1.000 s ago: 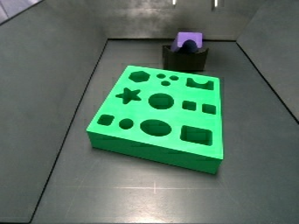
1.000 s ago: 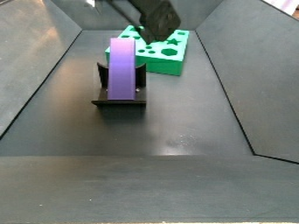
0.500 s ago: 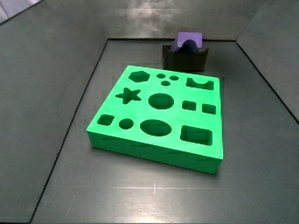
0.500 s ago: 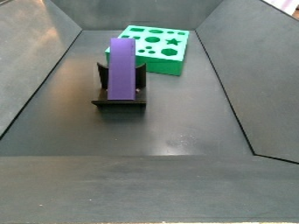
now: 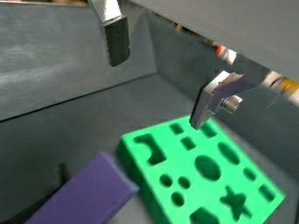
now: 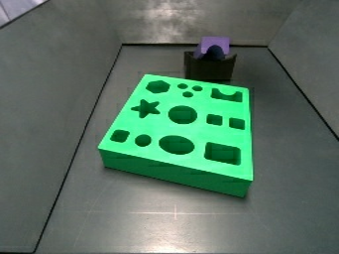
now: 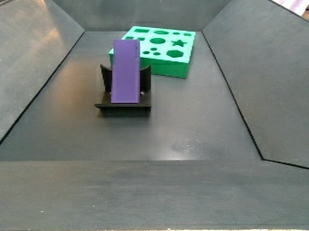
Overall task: Pick up the arch object. Move up. Place the arch object on the fixture. Regrasp the arch object. Rotate the arch object. Move to above the board. Insert the arch object.
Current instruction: Regrasp the arch object.
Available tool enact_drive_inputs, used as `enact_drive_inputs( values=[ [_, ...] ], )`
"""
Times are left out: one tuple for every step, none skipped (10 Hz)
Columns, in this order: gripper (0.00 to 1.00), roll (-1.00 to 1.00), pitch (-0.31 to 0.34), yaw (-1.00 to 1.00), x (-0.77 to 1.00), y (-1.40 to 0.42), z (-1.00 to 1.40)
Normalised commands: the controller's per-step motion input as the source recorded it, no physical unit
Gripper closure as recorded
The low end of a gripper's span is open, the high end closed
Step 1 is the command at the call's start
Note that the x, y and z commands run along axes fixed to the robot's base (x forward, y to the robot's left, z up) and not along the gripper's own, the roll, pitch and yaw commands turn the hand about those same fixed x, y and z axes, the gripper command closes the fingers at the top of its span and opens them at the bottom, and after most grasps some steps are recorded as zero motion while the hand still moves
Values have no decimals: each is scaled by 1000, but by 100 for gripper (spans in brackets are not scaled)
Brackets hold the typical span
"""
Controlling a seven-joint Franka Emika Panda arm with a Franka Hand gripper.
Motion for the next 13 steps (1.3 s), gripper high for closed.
enact_drive_inputs(
  values=[
    [0,1000,32,25,7,-23,8],
    [0,1000,31,26,9,-19,11],
    [0,1000,31,28,13,-19,8],
    [0,1000,35,29,11,-18,8],
    [0,1000,38,30,11,-19,9],
    [0,1000,47,33,20,-20,7],
    [0,1000,52,35,26,-21,3],
    [0,1000,61,39,45,-27,-8],
    [0,1000,70,42,58,-29,-6],
    [0,1000,85,47,74,-32,-6],
    [0,1000,94,51,84,-34,-10],
    [0,1000,114,60,103,-38,-14],
    [0,1000,134,69,113,-42,-12]
  ],
)
